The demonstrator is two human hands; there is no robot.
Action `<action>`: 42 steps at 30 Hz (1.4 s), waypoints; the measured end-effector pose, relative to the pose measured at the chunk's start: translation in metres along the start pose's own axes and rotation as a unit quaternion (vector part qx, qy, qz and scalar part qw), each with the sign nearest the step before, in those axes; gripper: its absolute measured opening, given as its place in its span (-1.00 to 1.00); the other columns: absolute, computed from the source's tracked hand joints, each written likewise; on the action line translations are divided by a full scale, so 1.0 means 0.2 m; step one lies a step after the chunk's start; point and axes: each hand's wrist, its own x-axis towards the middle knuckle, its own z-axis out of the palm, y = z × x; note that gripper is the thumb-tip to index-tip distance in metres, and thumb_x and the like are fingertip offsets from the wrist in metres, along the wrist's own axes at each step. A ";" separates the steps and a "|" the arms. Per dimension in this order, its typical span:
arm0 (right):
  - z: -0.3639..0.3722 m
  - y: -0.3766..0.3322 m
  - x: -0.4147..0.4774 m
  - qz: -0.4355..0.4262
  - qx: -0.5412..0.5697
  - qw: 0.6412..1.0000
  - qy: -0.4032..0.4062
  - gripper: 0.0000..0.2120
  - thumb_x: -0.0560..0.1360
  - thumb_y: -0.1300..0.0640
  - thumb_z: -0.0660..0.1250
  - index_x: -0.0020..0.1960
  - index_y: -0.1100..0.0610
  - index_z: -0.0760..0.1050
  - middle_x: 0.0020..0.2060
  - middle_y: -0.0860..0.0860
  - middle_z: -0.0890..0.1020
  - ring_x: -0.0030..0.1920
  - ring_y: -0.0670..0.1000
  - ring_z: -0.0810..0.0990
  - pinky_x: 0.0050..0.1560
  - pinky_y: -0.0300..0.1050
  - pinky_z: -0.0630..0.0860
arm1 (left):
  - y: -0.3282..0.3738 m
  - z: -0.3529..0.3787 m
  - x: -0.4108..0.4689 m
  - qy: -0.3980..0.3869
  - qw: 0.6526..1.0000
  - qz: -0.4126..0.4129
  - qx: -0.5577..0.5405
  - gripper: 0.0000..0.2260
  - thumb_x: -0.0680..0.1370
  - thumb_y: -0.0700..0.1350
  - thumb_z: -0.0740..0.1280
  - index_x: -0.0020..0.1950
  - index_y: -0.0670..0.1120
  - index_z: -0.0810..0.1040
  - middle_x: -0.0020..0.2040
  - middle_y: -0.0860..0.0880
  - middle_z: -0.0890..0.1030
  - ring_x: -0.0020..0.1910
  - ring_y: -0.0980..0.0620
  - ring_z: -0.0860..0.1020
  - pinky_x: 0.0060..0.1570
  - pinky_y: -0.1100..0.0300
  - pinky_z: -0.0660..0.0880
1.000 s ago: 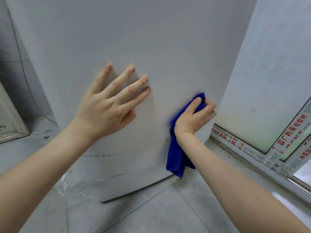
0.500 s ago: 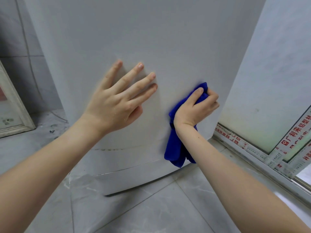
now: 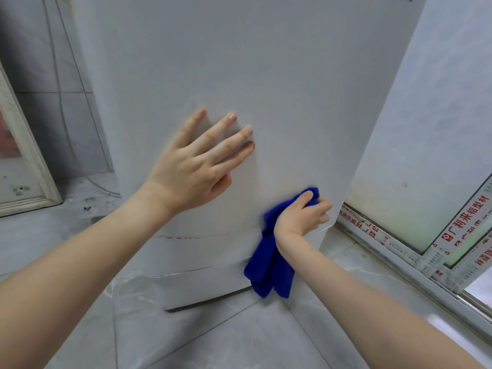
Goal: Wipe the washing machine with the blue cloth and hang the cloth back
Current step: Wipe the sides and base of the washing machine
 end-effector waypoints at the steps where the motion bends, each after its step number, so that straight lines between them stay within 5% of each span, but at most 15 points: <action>1: 0.00 -0.05 0.00 -0.020 0.007 1.000 -0.006 -0.77 0.63 0.04 0.16 0.15 0.20 0.34 0.01 0.03 0.29 0.05 0.26 0.47 0.09 0.11 0.46 | 0.00 0.00 0.00 -0.001 1.000 0.001 0.000 -0.56 0.53 -0.15 0.24 0.43 -0.07 0.49 0.48 -0.05 0.42 0.47 -0.19 0.37 0.43 -0.29 0.24; 9: 0.00 -0.53 0.05 -0.193 0.038 0.977 -0.078 -0.80 0.62 0.08 0.20 0.16 0.18 0.35 -0.05 -0.12 0.31 0.09 0.11 0.45 0.15 -0.11 0.37 | -0.08 -0.04 -0.03 -0.042 0.996 0.076 -0.033 -0.59 0.54 -0.15 0.21 0.40 -0.12 0.49 0.46 -0.06 0.45 0.50 -0.21 0.31 0.48 -0.25 0.15; 17: 0.14 -0.61 -0.02 -0.238 0.064 0.968 0.044 -0.79 0.59 0.08 0.26 0.14 0.19 0.44 -0.08 -0.08 0.37 0.03 0.09 0.45 0.05 -0.11 0.39 | -0.13 -0.01 -0.05 -0.013 0.994 0.104 -0.043 -0.58 0.54 -0.13 0.20 0.39 -0.17 0.48 0.44 -0.10 0.47 0.49 -0.22 0.32 0.51 -0.20 0.14; 23: 0.04 0.18 -0.21 -0.015 -0.008 0.995 0.097 -0.72 0.62 0.04 0.22 0.14 0.26 0.41 0.03 0.21 0.45 0.04 0.24 0.49 -0.05 -0.10 0.32 | -0.08 -0.02 -0.06 -0.009 0.997 0.066 -0.030 -0.59 0.54 -0.13 0.19 0.37 -0.14 0.50 0.43 -0.07 0.49 0.48 -0.19 0.35 0.50 -0.17 0.16; 27: -0.01 0.36 -0.34 0.100 -0.021 0.991 0.084 -0.69 0.63 0.07 0.19 0.18 0.32 0.36 0.11 0.28 0.43 0.14 0.29 0.44 0.11 -0.01 0.34 | -0.05 -0.05 -0.07 -0.023 0.996 0.055 -0.065 -0.60 0.53 -0.18 0.18 0.36 -0.12 0.54 0.42 -0.06 0.49 0.46 -0.16 0.39 0.46 -0.17 0.28; 29: 0.04 0.20 -0.36 0.035 0.026 0.996 0.082 -0.76 0.62 0.08 0.21 0.12 0.28 0.39 -0.01 0.09 0.42 0.11 0.20 0.44 0.04 -0.10 0.32 | -0.04 -0.04 -0.10 -0.017 0.997 0.048 -0.065 -0.60 0.54 -0.21 0.18 0.36 -0.13 0.54 0.43 -0.07 0.48 0.45 -0.15 0.40 0.44 -0.15 0.32; 32: 0.10 -0.09 -0.42 -0.246 0.070 0.966 0.038 -0.81 0.57 0.08 0.26 0.02 0.22 0.45 -0.08 0.07 0.45 -0.03 -0.06 0.39 0.04 -0.38 0.29 | -0.03 -0.04 -0.15 0.011 0.997 0.034 -0.070 -0.60 0.54 -0.24 0.20 0.37 -0.14 0.53 0.44 -0.08 0.47 0.45 -0.16 0.39 0.43 -0.13 0.33; 34: 0.14 -0.13 -0.44 -0.340 0.049 0.938 0.038 -0.82 0.55 0.12 0.30 0.02 0.24 0.50 -0.05 0.08 0.45 -0.02 0.00 0.41 0.12 -0.30 0.32 | -0.03 -0.05 -0.22 0.006 0.996 0.024 -0.082 -0.59 0.54 -0.26 0.22 0.39 -0.15 0.52 0.45 -0.08 0.45 0.46 -0.16 0.38 0.44 -0.12 0.31; 36: 0.13 -0.03 -0.44 -0.278 0.038 0.958 0.054 -0.80 0.55 0.17 0.33 0.04 0.32 0.52 -0.05 0.14 0.45 -0.01 0.12 0.45 0.12 -0.13 0.40 | -0.05 -0.08 -0.32 -0.011 0.997 0.024 -0.077 -0.57 0.54 -0.26 0.24 0.42 -0.15 0.49 0.47 -0.09 0.42 0.47 -0.17 0.35 0.45 -0.11 0.29; 38: 0.06 0.14 -0.46 -0.091 0.022 0.993 0.074 -0.77 0.57 0.20 0.32 0.07 0.39 0.48 -0.02 0.28 0.47 0.04 0.24 0.45 0.09 0.00 0.40 | -0.08 -0.11 -0.43 -0.027 0.997 0.044 -0.061 -0.56 0.56 -0.22 0.28 0.46 -0.14 0.44 0.49 -0.08 0.39 0.48 -0.17 0.34 0.44 -0.11 0.30; 40: 0.00 0.25 -0.47 0.078 0.025 0.993 0.080 -0.74 0.61 0.16 0.26 0.13 0.38 0.43 0.05 0.31 0.45 0.11 0.27 0.42 -0.01 -0.18 0.29 | -0.12 -0.14 -0.51 -0.030 0.997 0.049 -0.059 -0.55 0.57 -0.17 0.31 0.47 -0.12 0.42 0.48 -0.06 0.40 0.47 -0.14 0.36 0.42 -0.09 0.34; 42: 0.00 0.23 -0.50 0.113 0.043 0.990 0.072 -0.75 0.62 0.14 0.23 0.15 0.33 0.40 0.05 0.23 0.43 0.13 0.25 0.40 -0.07 -0.24 0.23 | -0.17 -0.16 -0.58 -0.027 0.997 0.038 -0.067 -0.54 0.58 -0.13 0.34 0.48 -0.10 0.42 0.48 -0.05 0.41 0.47 -0.12 0.37 0.41 -0.08 0.35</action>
